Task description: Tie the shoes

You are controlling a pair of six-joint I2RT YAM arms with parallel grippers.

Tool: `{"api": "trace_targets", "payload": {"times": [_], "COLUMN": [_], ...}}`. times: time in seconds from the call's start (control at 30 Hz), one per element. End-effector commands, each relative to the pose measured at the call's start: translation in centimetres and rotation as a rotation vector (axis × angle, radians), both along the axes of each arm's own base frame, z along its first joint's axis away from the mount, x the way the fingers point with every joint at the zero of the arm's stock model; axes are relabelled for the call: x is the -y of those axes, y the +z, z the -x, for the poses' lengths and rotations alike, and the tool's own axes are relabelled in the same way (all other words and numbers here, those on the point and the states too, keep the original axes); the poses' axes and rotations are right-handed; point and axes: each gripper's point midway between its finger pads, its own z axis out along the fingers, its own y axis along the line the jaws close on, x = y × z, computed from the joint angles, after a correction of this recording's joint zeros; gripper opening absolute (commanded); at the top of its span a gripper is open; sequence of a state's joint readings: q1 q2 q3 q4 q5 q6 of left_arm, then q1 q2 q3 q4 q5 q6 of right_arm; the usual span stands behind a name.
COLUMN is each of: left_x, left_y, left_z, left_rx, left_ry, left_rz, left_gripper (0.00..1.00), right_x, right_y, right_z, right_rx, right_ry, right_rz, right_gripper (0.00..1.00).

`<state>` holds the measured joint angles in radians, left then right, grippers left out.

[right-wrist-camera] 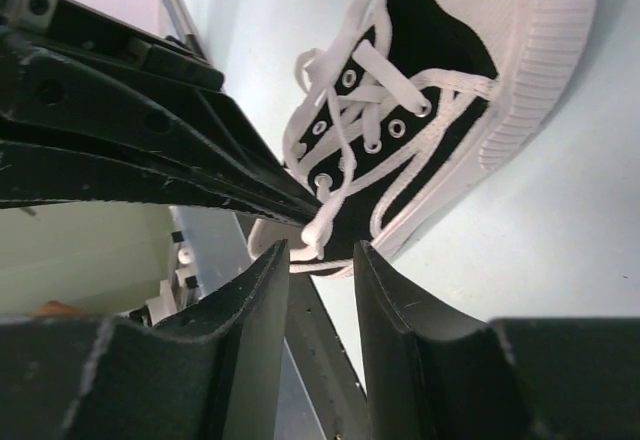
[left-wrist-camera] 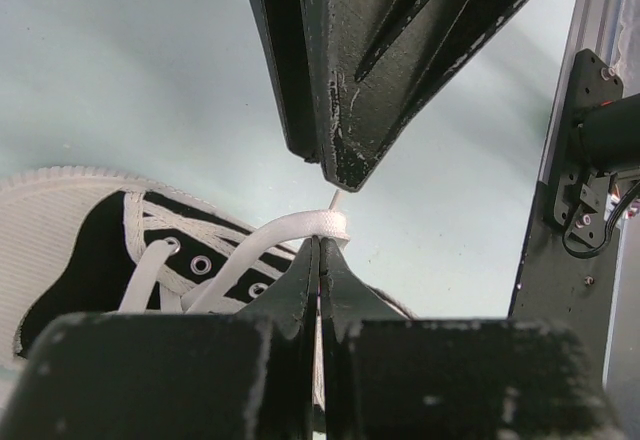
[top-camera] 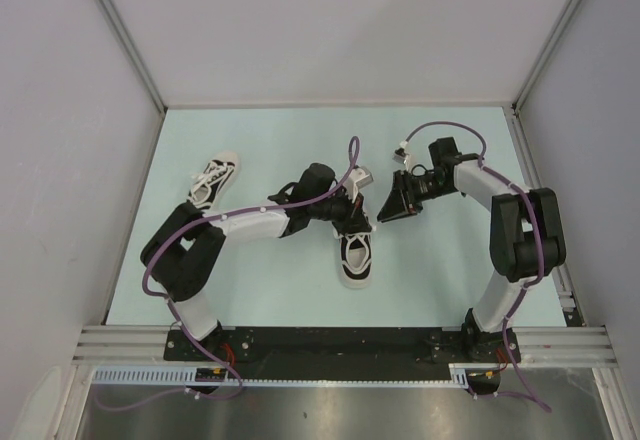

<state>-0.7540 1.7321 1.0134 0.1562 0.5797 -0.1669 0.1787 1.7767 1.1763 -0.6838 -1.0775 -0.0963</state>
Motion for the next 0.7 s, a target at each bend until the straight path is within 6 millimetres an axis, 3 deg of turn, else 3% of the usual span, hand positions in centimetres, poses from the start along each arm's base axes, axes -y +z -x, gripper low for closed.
{"api": "trace_targets", "payload": {"times": [0.0,0.67], "left_x": [0.48,0.56], "left_y": [2.5,2.79], "left_z": [-0.52,-1.07], "left_rx": [0.062,0.065], "left_ry": [-0.012,-0.013], "left_rz": [0.071,0.077], "left_gripper": [0.0,0.0], "right_x": [-0.58,-1.02], "right_y": [1.3,0.34], "right_z": [0.28,1.01], "right_rx": [-0.057,-0.102], "right_ry": [0.013,0.039], "right_rz": [-0.081,-0.081], "right_gripper": [0.36,0.26]}}
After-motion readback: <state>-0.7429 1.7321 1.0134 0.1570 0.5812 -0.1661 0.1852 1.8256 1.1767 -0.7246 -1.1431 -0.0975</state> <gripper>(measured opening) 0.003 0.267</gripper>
